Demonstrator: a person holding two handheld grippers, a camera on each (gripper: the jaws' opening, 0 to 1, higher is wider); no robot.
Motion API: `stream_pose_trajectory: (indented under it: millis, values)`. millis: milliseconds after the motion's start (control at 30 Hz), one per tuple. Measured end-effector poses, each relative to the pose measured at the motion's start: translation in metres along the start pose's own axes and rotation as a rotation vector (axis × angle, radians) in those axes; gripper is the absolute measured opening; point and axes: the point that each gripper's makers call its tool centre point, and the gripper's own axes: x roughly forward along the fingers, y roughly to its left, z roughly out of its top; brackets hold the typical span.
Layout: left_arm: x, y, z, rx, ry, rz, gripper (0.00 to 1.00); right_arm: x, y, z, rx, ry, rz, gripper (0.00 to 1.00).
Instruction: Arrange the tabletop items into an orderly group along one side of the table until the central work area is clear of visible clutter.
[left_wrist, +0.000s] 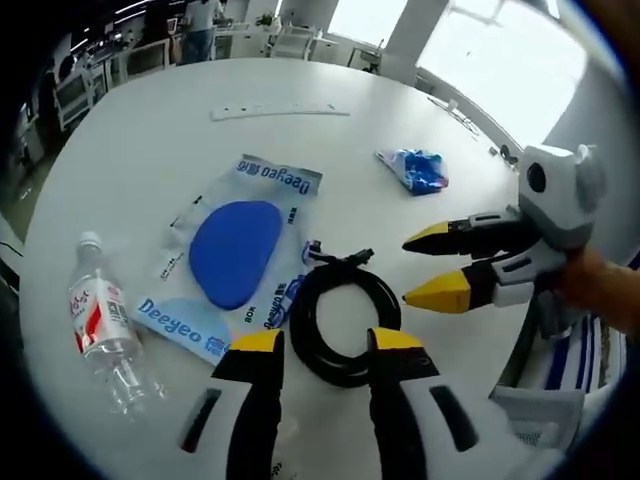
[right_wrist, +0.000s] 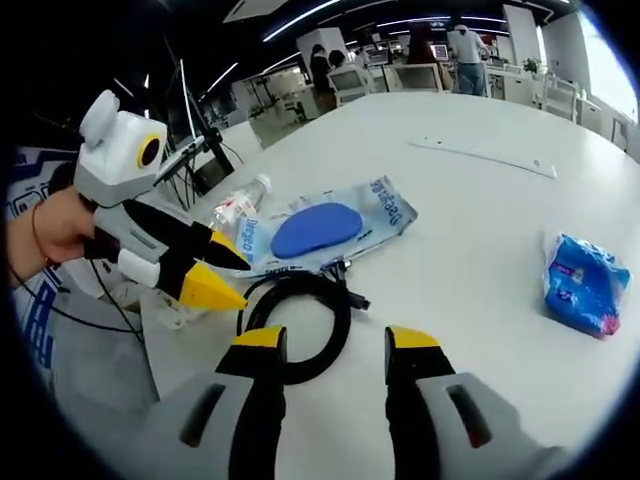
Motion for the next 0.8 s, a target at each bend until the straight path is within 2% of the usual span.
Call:
stream_pose_trajectory:
  millis: [267,800]
  values:
    - [0.010,0.002,-0.009,-0.002,0.057,0.004,0.27,0.013,0.001,-0.006,0.011,0.029,0.006,0.33]
    - [0.019,0.006,-0.015,-0.013,0.089,0.011,0.21,0.029,0.003,-0.022,0.044,0.088,0.002,0.15]
